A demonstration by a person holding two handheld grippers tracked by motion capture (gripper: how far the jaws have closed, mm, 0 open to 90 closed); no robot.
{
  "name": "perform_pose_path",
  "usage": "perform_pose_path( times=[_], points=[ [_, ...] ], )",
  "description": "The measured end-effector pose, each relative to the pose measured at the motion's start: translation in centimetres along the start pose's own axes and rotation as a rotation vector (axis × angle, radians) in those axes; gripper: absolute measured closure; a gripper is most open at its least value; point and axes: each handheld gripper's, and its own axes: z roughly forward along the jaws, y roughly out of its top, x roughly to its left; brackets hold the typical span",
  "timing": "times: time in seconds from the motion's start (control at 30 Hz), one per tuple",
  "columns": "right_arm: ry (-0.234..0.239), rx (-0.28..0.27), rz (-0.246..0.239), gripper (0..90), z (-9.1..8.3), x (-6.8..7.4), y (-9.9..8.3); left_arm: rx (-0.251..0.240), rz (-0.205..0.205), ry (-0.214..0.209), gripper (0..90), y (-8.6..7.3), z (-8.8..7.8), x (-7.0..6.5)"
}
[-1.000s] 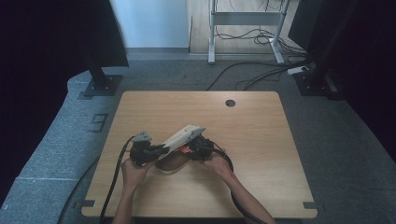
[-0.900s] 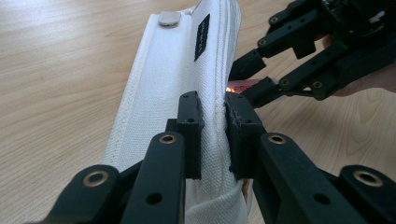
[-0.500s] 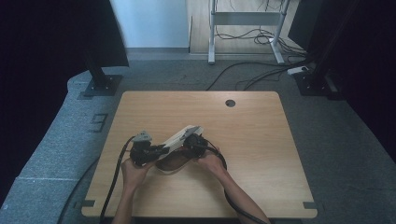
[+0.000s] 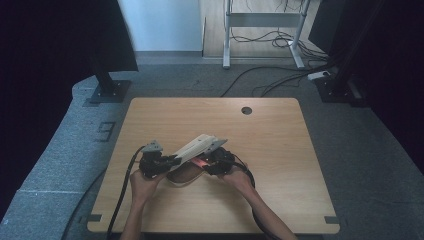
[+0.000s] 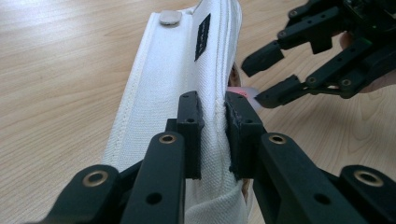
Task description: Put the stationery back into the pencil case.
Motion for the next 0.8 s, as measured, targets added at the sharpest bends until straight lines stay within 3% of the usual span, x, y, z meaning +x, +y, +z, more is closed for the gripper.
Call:
perform_pose_path(
  times=[0.33, 0.57, 0.8],
  points=[
    [0.025, 0.01, 0.045, 62.7, -0.4, 0.8, -2.5, 0.0, -0.001, 0.0, 77.5, 0.0, 0.0, 0.0],
    [0.008, 0.026, 0.054, 68.6, 0.3, 1.0, -2.5, 0.002, -0.001, -0.001, 77.5, 0.0, 0.1, 0.0],
    [-0.03, 0.014, 0.07, 71.4, 0.7, 0.3, -2.2, 0.004, 0.0, 0.0, 77.4, 0.0, 0.2, -0.1]
  ],
)
